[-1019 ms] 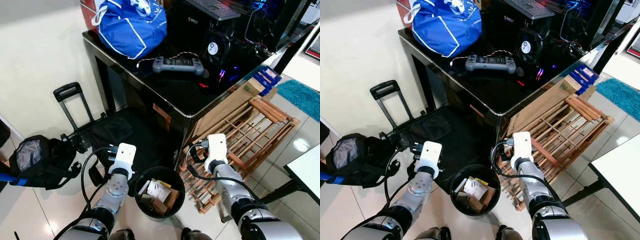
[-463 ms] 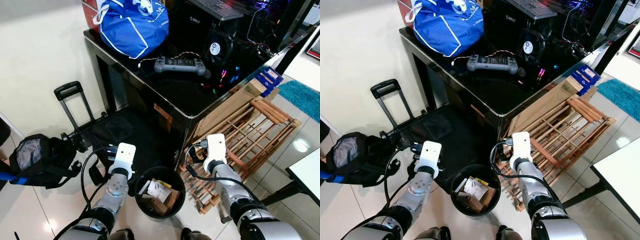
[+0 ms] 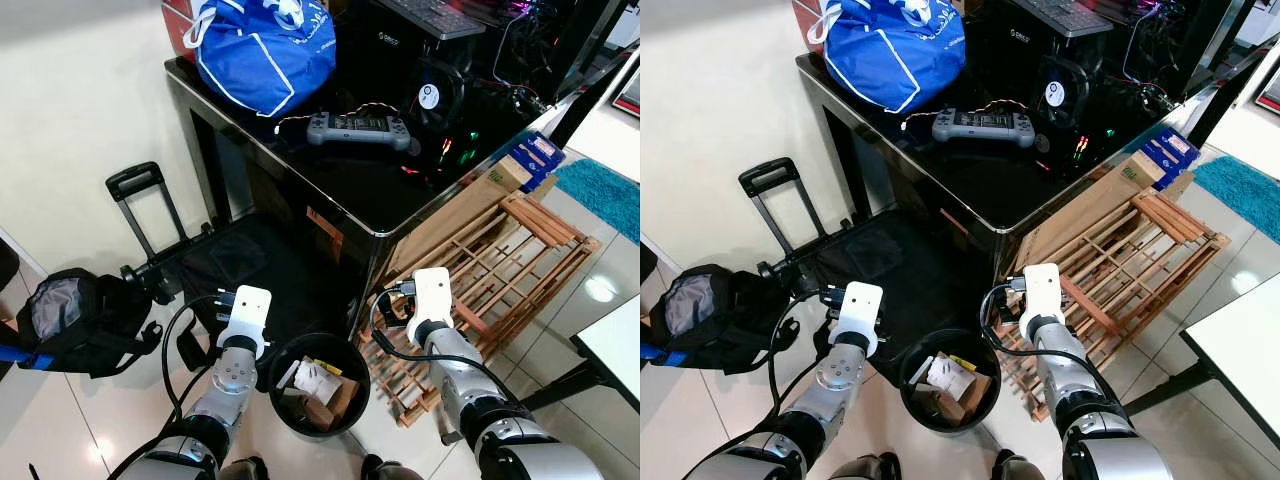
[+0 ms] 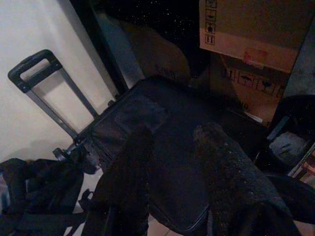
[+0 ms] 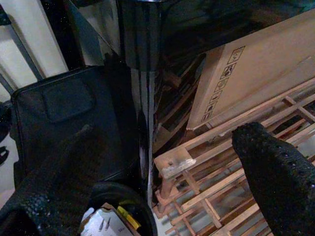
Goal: Picking trash to rubbish bin
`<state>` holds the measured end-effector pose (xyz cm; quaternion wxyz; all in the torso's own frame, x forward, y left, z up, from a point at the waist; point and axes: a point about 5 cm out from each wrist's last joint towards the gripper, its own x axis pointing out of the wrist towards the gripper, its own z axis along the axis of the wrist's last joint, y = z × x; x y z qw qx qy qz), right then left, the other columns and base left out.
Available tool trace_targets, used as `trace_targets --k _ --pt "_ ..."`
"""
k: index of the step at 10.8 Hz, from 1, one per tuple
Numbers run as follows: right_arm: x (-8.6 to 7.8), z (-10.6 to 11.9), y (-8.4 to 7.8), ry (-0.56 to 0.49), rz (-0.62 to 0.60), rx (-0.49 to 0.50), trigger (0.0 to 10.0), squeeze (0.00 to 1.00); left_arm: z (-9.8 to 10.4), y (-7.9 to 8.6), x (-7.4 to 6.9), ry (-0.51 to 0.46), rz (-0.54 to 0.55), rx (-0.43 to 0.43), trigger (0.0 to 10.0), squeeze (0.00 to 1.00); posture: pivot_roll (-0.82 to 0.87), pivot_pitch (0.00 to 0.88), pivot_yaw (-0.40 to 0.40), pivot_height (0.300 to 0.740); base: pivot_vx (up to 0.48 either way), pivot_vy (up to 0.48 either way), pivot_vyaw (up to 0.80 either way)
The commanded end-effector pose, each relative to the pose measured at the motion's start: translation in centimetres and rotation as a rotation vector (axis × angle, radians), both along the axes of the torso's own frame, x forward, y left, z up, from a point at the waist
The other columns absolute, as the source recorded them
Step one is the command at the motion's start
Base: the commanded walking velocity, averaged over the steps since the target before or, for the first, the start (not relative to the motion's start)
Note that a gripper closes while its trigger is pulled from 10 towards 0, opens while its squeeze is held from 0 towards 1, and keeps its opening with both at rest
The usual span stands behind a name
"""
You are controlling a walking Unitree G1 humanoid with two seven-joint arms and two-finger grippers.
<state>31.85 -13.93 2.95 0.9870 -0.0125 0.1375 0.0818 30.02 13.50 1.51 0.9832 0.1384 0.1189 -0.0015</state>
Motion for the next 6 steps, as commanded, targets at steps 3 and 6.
trace_targets --k 3,6 --pt "0.0 -0.06 0.02 0.007 -0.001 0.004 10.0 0.0 -0.12 -0.27 -0.1 0.005 -0.002 -0.015 10.0 0.0 0.0 0.134 -0.014 0.74 0.0 0.0 0.0" --pt "-0.04 -0.14 0.08 0.011 0.004 0.003 10.0 0.0 -0.15 -0.26 -0.11 0.006 0.001 -0.02 10.0 0.0 0.0 0.133 -0.016 0.74 0.0 0.0 0.0"
